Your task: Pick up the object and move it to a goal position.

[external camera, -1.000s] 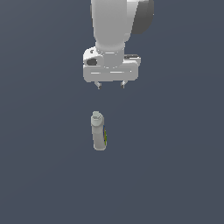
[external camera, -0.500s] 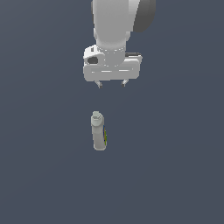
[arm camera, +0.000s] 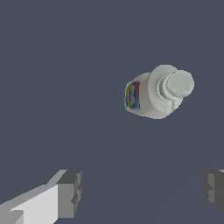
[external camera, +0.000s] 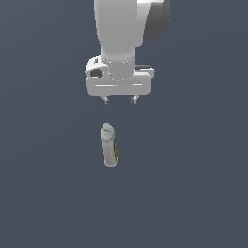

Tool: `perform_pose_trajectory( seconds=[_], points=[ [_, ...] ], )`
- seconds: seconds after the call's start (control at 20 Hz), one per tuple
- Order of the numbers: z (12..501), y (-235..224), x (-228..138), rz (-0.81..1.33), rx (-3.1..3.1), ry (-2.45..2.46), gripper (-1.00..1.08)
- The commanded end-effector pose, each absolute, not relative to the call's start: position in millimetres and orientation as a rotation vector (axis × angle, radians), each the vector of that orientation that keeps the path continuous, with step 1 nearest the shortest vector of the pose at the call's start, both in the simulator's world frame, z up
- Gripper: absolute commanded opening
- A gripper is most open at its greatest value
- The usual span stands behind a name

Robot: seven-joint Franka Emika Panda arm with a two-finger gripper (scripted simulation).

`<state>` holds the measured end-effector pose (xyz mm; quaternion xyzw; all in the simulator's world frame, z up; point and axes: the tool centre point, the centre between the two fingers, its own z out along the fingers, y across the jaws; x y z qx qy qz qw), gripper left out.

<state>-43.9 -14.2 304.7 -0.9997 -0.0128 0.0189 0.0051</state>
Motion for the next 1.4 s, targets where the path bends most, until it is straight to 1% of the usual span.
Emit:
perform_pose_trajectory(
  seconds=[0.0, 0.3, 0.6, 0.85, 1.1, 1.35],
  points=[
    [302, -21, -31, 0.050, -3.132, -0.008, 1.00],
    [292, -40, 5, 0.024, -3.135, 0.080, 1.00],
    [284, -53, 27, 0.007, -3.137, 0.137, 1.00],
    [281, -58, 35, 0.001, -3.137, 0.159, 1.00],
    [279, -58, 34, 0.002, -3.137, 0.158, 1.00],
    [264, -58, 34, 0.001, -3.137, 0.159, 1.00]
  ],
)
